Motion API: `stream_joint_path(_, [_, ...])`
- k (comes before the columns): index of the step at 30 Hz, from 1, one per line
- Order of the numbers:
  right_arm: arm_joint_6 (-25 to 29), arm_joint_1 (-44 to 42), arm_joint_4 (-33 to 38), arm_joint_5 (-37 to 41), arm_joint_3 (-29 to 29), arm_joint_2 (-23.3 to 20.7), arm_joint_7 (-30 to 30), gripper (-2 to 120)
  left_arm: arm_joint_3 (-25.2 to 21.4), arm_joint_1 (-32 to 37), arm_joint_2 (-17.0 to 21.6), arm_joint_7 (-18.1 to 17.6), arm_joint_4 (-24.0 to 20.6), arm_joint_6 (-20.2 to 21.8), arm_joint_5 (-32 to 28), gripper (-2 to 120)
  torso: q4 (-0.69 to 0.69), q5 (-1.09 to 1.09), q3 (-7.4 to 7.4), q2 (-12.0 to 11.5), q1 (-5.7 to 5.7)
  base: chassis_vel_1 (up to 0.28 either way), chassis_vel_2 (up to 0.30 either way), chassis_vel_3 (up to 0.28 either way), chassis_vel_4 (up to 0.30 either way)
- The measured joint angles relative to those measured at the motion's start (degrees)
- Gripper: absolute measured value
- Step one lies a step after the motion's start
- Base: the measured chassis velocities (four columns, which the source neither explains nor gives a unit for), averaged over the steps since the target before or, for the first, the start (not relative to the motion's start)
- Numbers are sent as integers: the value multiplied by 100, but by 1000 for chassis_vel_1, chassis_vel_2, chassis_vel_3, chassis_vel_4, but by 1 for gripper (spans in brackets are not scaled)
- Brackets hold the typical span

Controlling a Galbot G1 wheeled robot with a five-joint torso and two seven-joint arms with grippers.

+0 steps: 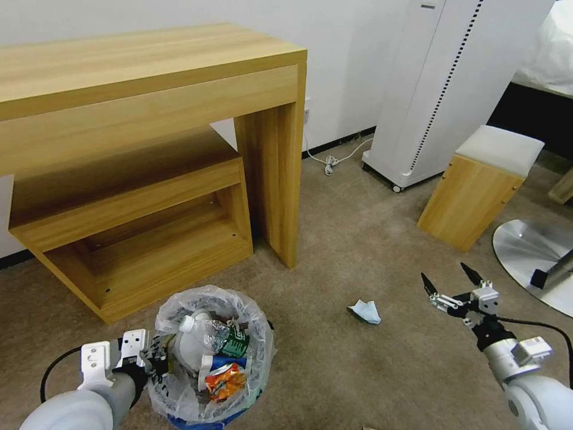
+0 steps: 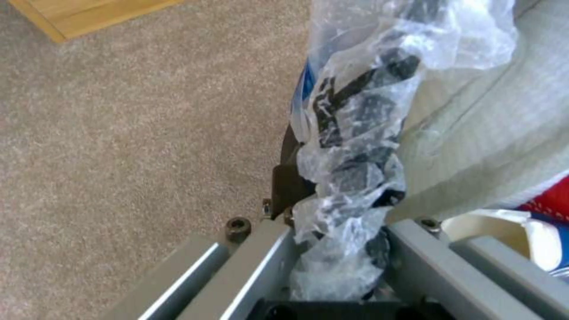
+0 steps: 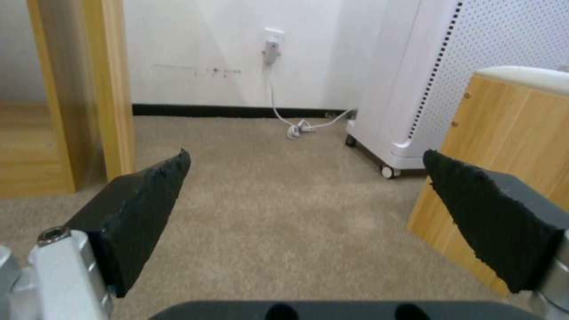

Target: Pick up the trash bin and place the garbage on the floor into it.

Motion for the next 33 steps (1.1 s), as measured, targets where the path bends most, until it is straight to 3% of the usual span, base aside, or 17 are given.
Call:
stream_joint_path(13, [48,21,-20,16,51,-86,-77,100,59,58,-98,2,8,-13,96,0,1,0,0,0,1,0,0,0,0])
stream_joint_path(33, [51,200,-176,-35,-208,-84,51,100,99,75,-225,55,81,-61,192,0,-4,0,0,0,1,-87,-97,-84,-84])
